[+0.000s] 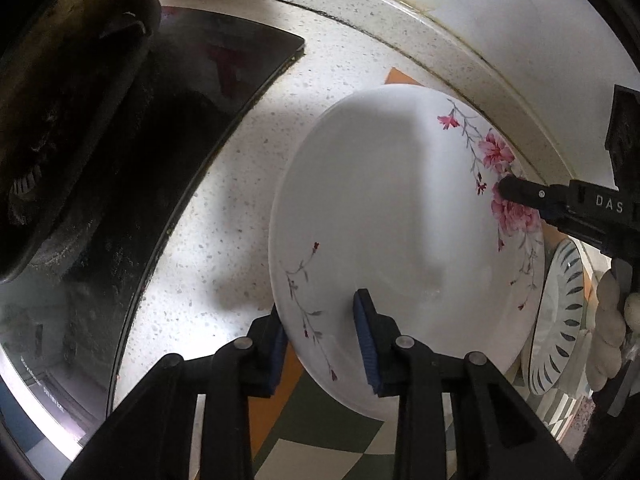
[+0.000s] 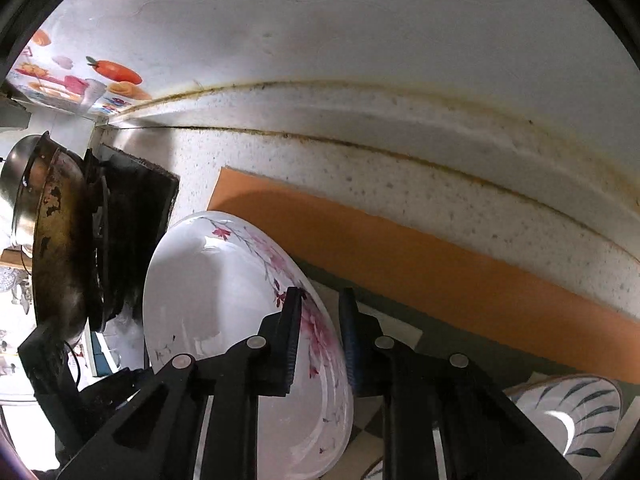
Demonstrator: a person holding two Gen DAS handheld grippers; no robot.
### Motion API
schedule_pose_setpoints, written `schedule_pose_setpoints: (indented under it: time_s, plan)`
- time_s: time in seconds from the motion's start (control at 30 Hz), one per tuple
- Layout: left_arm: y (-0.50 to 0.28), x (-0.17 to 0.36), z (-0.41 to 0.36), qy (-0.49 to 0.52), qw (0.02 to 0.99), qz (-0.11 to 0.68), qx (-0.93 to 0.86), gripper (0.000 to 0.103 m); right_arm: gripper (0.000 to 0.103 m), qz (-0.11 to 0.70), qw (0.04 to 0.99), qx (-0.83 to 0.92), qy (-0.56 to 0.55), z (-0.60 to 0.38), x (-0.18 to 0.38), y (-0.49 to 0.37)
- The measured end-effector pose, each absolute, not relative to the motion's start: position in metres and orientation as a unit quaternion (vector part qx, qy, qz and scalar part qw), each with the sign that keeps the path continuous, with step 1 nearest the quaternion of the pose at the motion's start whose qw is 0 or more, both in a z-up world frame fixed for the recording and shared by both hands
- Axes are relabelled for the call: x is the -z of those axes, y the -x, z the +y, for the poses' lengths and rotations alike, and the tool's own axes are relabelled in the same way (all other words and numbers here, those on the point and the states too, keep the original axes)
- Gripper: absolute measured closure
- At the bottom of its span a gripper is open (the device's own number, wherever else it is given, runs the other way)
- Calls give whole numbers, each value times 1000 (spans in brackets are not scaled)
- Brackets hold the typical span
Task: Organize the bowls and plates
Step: 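Grasp the pink-flowered plate rim with the left tool while the right tool grips it too, then carry the pink-flowered plate with both tools and lower it onto the white plate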
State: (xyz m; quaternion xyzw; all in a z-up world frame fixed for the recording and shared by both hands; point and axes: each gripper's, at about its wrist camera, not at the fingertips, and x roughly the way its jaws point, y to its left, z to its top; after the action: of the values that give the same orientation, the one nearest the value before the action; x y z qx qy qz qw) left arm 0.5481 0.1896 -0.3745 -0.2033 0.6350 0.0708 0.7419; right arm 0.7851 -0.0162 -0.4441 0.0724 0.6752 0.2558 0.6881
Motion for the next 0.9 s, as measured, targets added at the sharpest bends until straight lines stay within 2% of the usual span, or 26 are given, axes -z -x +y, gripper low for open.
schedule_pose_setpoints:
  time_s: [0.23, 0.43, 0.9]
  plan:
    - [-539, 358, 178, 204, 750, 627, -50, 75, 89, 669, 693, -253, -86, -37, 428, -767]
    - [-520, 329, 154, 187, 764, 617, -25, 75, 89, 655, 707, -242, -111, -72, 399, -737]
    - [-458, 262, 61, 136, 787, 600, 39, 75, 89, 622, 735, -212, -167, -191, 329, -612]
